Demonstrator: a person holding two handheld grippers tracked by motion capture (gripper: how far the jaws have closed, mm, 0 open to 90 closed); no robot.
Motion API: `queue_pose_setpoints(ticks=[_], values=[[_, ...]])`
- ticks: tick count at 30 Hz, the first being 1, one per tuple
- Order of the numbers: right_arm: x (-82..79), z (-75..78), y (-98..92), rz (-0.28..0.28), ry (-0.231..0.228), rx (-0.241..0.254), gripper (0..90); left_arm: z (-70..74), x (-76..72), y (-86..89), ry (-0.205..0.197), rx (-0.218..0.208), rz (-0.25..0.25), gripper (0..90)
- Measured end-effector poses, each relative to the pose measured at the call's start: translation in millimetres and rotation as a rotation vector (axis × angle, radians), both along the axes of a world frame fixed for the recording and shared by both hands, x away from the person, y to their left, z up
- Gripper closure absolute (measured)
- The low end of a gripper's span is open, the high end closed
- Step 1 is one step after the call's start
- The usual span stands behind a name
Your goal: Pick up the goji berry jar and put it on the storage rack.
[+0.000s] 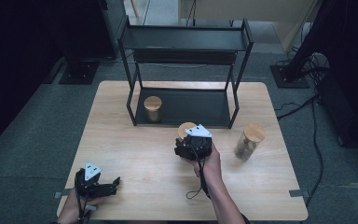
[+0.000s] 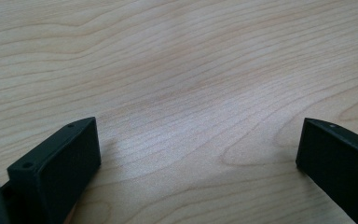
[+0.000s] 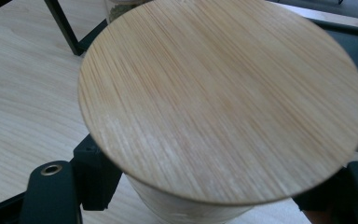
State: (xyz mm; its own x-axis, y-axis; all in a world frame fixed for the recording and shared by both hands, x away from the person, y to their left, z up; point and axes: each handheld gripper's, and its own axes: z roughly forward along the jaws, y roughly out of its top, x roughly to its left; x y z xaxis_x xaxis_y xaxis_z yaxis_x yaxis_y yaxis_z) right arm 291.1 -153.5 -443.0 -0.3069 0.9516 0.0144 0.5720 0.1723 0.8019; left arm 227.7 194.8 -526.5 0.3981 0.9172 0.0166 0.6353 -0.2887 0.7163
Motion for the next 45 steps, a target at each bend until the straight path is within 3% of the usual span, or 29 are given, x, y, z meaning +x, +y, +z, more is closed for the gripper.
queue_pose_setpoints(ticks=[26,45], values=[[43.9,-0.3,-1.6,0.035,-0.010,0.000,24.8,0.0,0.0,0.0,-0.001,0.001,0.000,0.0],[60.3,2.5,0.1,0.033,-0.004,-0.025,24.8,0.0,0.0,0.0,0.000,0.001,0.000,0.0]])
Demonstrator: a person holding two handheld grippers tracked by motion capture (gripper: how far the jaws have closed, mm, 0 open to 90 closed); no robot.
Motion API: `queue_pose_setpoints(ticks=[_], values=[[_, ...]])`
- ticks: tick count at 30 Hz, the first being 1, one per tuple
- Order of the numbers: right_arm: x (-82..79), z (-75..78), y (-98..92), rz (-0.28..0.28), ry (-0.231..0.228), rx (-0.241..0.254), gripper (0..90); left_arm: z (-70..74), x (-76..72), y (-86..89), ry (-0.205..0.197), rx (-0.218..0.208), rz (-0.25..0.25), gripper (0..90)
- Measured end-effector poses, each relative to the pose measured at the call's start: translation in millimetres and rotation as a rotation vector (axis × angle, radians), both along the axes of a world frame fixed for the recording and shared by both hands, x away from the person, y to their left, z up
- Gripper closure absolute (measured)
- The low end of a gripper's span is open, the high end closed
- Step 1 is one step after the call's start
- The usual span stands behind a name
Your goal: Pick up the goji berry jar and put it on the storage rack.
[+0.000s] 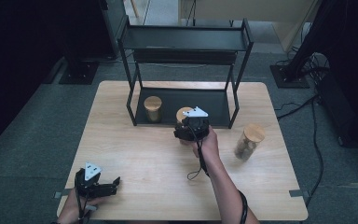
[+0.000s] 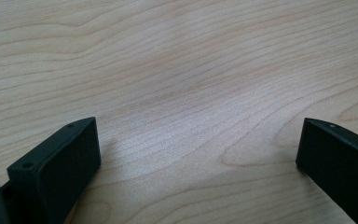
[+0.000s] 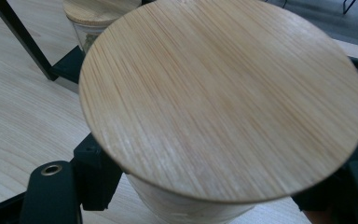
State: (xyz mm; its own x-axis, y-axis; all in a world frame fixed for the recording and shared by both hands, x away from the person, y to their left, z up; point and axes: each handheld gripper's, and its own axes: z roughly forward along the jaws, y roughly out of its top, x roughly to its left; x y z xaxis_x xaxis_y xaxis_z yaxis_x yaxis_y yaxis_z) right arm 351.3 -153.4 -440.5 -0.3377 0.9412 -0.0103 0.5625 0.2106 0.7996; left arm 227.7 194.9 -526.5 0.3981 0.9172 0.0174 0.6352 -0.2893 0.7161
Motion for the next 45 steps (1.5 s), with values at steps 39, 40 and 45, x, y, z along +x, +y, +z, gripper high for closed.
queue_pose_setpoints(ticks=[39,40,45], values=[[25.1,23.4,-0.3,-0.012,-0.009,-0.003,24.8,0.2,-0.1,0.3,0.002,0.003,-0.002,0.0],[26.2,23.1,-0.3,-0.013,-0.007,-0.005,24.8,0.2,-0.1,0.3,0.002,0.003,-0.002,0.0],[31.4,22.9,-0.7,-0.018,-0.001,-0.001,24.8,0.2,-0.1,0.3,0.002,0.003,-0.002,0.0]])
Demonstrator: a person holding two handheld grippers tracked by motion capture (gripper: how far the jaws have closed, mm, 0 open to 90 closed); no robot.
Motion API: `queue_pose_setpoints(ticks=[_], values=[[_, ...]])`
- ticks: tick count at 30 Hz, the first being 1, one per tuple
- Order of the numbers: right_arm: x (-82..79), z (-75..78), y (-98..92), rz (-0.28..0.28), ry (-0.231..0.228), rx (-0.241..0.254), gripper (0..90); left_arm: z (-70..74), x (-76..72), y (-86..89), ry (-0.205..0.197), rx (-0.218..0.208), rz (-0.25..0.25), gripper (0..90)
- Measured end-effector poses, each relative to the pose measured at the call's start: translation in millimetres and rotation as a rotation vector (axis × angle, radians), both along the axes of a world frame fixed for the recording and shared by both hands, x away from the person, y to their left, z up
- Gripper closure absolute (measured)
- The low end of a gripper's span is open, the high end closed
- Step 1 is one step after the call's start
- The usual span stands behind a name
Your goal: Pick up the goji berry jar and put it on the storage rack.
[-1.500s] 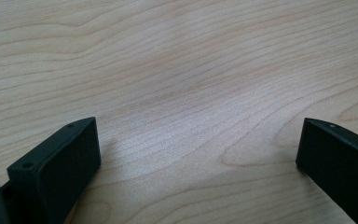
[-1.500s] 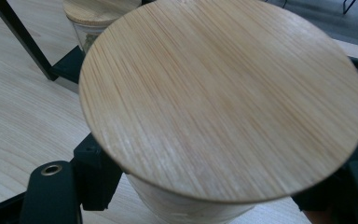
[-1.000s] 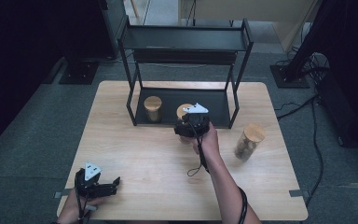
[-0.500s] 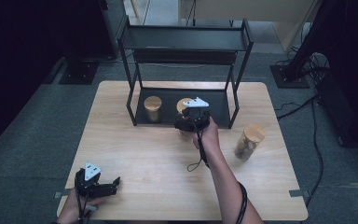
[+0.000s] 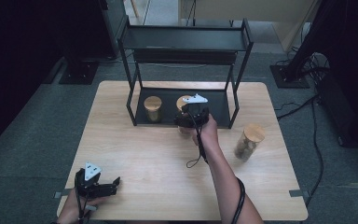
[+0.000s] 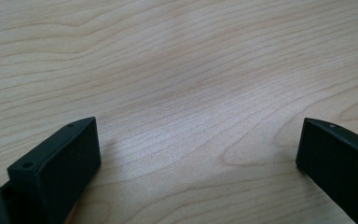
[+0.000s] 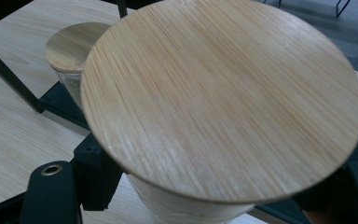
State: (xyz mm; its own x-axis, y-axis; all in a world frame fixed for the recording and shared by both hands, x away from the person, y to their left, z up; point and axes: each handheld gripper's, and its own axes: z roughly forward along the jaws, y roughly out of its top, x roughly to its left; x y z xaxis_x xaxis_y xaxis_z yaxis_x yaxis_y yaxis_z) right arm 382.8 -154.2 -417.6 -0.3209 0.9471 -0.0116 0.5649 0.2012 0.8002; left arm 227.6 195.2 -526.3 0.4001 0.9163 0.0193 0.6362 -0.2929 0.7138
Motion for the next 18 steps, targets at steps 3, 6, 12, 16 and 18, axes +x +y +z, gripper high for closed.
queue_pose_setpoints(ticks=[3,6,12,16,18], values=[[3.8,1.0,1.2,-0.001,0.000,0.001,24.8,0.0,-0.1,-0.1,0.000,-0.001,0.001,0.0],[7.7,2.1,2.3,-0.002,0.001,0.001,24.8,0.0,-0.1,-0.1,0.000,-0.001,0.001,0.0],[14.9,1.7,2.1,-0.005,0.006,-0.002,24.8,-0.1,-0.1,-0.1,0.000,-0.001,0.001,0.0],[19.9,-0.1,-0.3,-0.011,0.012,-0.003,24.8,-0.1,-0.1,-0.1,0.000,-0.001,0.001,0.0],[22.1,-0.6,-1.2,-0.013,0.013,-0.005,24.8,-0.1,-0.1,-0.1,0.000,-0.001,0.001,0.0]])
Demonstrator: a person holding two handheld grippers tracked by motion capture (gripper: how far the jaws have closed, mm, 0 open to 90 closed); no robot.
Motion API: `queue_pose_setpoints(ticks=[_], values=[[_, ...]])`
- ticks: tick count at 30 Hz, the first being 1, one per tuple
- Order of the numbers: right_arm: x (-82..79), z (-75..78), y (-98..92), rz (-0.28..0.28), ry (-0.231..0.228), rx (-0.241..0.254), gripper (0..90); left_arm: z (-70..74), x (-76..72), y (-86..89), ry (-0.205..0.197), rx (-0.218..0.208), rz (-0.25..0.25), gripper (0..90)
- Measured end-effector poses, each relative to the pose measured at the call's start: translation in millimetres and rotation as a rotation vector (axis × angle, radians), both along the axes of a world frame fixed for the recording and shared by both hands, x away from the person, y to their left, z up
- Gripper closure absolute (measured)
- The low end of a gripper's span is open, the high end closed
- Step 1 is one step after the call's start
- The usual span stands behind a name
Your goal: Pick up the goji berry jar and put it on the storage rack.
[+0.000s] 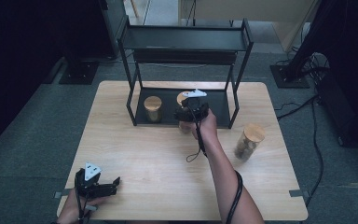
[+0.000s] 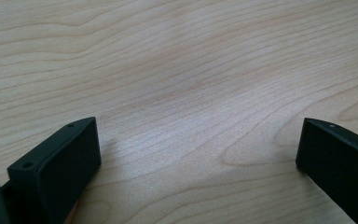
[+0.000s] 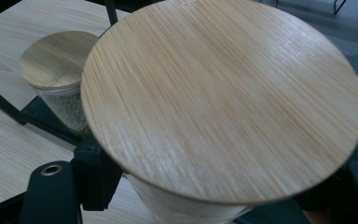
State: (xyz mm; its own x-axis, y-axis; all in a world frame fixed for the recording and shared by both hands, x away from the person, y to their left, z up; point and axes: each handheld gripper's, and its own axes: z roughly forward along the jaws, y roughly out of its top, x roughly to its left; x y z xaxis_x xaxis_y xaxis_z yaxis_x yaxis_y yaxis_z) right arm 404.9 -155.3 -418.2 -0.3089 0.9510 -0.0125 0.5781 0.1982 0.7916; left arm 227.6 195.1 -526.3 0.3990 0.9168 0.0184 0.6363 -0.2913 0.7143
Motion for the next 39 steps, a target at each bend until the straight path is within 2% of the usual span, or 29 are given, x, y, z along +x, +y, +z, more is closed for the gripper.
queue_pose_setpoints(ticks=[22,29,39], values=[[31.4,-0.7,-2.8,-0.013,0.007,0.005,24.8,-0.1,-0.2,-0.2,0.000,-0.002,0.002,0.0],[34.8,-3.2,-3.7,-0.009,-0.003,0.014,24.8,-0.1,-0.2,-0.2,0.000,-0.001,0.002,0.0],[43.1,-4.6,-3.4,0.001,0.005,0.015,24.7,-0.1,-0.2,-0.2,0.000,-0.002,0.002,0.0]])
